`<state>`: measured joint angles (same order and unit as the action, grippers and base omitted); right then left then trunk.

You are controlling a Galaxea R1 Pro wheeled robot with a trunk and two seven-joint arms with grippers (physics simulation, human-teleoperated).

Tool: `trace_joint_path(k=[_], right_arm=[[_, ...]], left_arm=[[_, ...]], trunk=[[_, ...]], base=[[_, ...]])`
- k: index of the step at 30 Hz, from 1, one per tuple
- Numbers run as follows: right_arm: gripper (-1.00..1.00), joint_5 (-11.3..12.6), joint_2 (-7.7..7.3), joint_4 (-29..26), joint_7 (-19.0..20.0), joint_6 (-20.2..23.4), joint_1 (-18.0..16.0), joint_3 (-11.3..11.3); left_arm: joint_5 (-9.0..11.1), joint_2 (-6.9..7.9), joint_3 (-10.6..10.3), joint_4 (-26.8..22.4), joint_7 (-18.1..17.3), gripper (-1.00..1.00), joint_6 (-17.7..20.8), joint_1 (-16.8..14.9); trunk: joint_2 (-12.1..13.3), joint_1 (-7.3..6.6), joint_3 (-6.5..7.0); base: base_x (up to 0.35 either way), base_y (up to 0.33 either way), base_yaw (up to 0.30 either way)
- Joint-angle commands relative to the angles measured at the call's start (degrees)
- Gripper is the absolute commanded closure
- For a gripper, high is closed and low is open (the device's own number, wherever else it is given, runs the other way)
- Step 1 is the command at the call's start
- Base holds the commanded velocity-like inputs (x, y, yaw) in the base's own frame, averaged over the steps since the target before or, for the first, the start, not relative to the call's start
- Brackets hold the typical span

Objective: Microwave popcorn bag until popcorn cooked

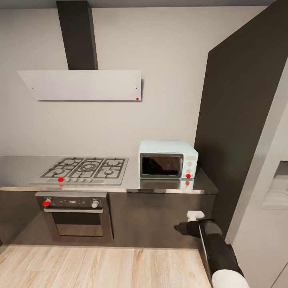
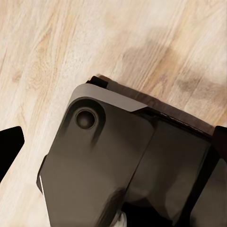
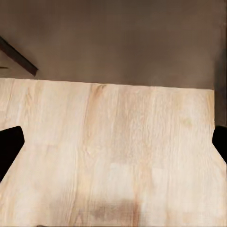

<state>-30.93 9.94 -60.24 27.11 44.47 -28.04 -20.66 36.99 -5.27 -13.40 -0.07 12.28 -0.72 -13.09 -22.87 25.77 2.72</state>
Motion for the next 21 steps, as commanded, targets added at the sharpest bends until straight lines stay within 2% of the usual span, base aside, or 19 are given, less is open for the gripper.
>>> trace_joint_path(k=[1, 3, 4, 5, 7, 8, 9, 10, 13, 14, 15, 17, 18, 19, 20, 21], right_arm=[[-1.00, -0.6, 0.06, -0.2, 0.6, 0.7, -2.8, -0.2], [-1.00, -0.6, 0.06, -0.7, 0.5, 1.3, -6.4, -0.2], [-1.00, -0.5, 0.06, -1.5, 0.5, 2.7, -9.3, -0.2], [-1.00, -0.5, 0.06, -1.8, 0.4, 3.4, -10.2, -0.2], [-1.00, -0.2, 0.06, -4.8, 0.4, 6.3, -14.2, -0.3], [-1.00, 0.3, 0.06, -6.0, 0.3, 6.4, -14.6, -0.4], [-1.00, 1.2, 0.06, -7.1, 0.3, 6.4, -14.9, -0.6], [-1.00, 4.2, 0.06, -8.4, 0.2, 5.7, -15.2, -1.9], [-1.00, 7.3, 0.06, -9.1, 0.1, 1.5, -15.4, -3.9], [-1.00, 8.1, 0.06, -8.5, -0.1, -3.3, -15.3, -4.3], [-1.00, 8.5, 0.06, -5.1, -0.6, -9.8, -14.9, -4.6], [-1.00, 8.7, 0.06, 0.1, -1.6, -15.7, -14.8, -4.9], [-1.00, 8.7, 0.06, 7.2, -4.2, -23.5, -14.7, -5.4], [-1.00, 8.6, 0.06, 14.2, -10.4, -33.4, -14.7, -5.7], [-1.00, 8.5, 0.06, 16.5, -14.5, -38.4, -14.7, -5.7], [-1.00, 8.5, 0.06, 17.7, -16.9, -40.4, -15.0, -5.8]], left_arm=[[0.4, -0.01, -0.5, 0.0, 0.2, -1.00, -0.1, 0.0], [0.4, -0.02, -0.5, 0.0, 0.1, -1.00, -0.1, 0.0], [0.3, -0.05, -0.5, 0.0, 0.1, -1.00, -0.1, 0.0], [0.3, -0.06, -0.5, 0.0, 0.1, -1.00, -0.1, 0.0], [0.3, -0.09, -0.5, 0.0, 0.1, -1.00, -0.1, 0.0], [0.3, -0.09, -0.5, 0.0, 0.1, -1.00, -0.1, 0.0], [0.3, -0.09, -0.5, 0.0, 0.1, -1.00, -0.1, 0.0], [0.3, -0.09, -0.5, 0.0, 0.1, -1.00, -0.1, 0.0], [0.3, -0.09, -0.5, 0.0, 0.1, -1.00, -0.1, 0.0], [0.3, -0.09, -0.5, 0.0, 0.1, -1.00, -0.1, 0.0], [0.2, -0.09, -0.5, 0.0, 0.1, -1.00, -0.1, 0.0], [0.2, -0.09, -0.5, 0.0, 0.1, -1.00, -0.1, 0.0], [0.2, -0.09, -0.5, 0.0, 0.1, -1.00, -0.1, 0.0], [0.2, -0.09, -0.5, 0.0, 0.1, -1.00, -0.1, 0.0], [0.2, -0.09, -0.5, 0.0, 0.1, -1.00, -0.1, 0.0], [0.2, -0.09, -0.5, 0.0, 0.1, -1.00, -0.1, 0.0]], trunk=[[0.0, 0.02, -0.04], [0.0, 0.02, -0.04], [0.0, 0.02, -0.04], [0.0, 0.02, -0.04], [0.0, 0.02, -0.04], [0.0, 0.02, -0.04], [0.0, 0.02, -0.04], [0.0, 0.02, -0.04], [0.0, 0.02, -0.04], [0.0, 0.02, -0.04], [0.0, 0.02, -0.04], [0.0, 0.02, -0.04], [0.0, 0.02, -0.04], [0.0, 0.02, -0.04], [0.0, 0.02, -0.04], [0.0, 0.02, -0.04]], base=[[0.000, 0.000, 0.000], [0.000, 0.000, 0.000], [0.000, 0.000, 0.000], [0.000, 0.000, 0.000], [0.000, 0.000, 0.000], [0.000, 0.000, 0.000], [0.000, 0.000, 0.000], [0.000, 0.000, 0.000], [0.000, 0.000, 0.000], [0.000, 0.000, 0.000], [0.000, 0.000, 0.000], [0.000, 0.000, 0.000], [0.000, 0.000, 0.000], [0.000, 0.000, 0.000], [0.000, 0.000, 0.000], [0.000, 0.000, 0.000]])
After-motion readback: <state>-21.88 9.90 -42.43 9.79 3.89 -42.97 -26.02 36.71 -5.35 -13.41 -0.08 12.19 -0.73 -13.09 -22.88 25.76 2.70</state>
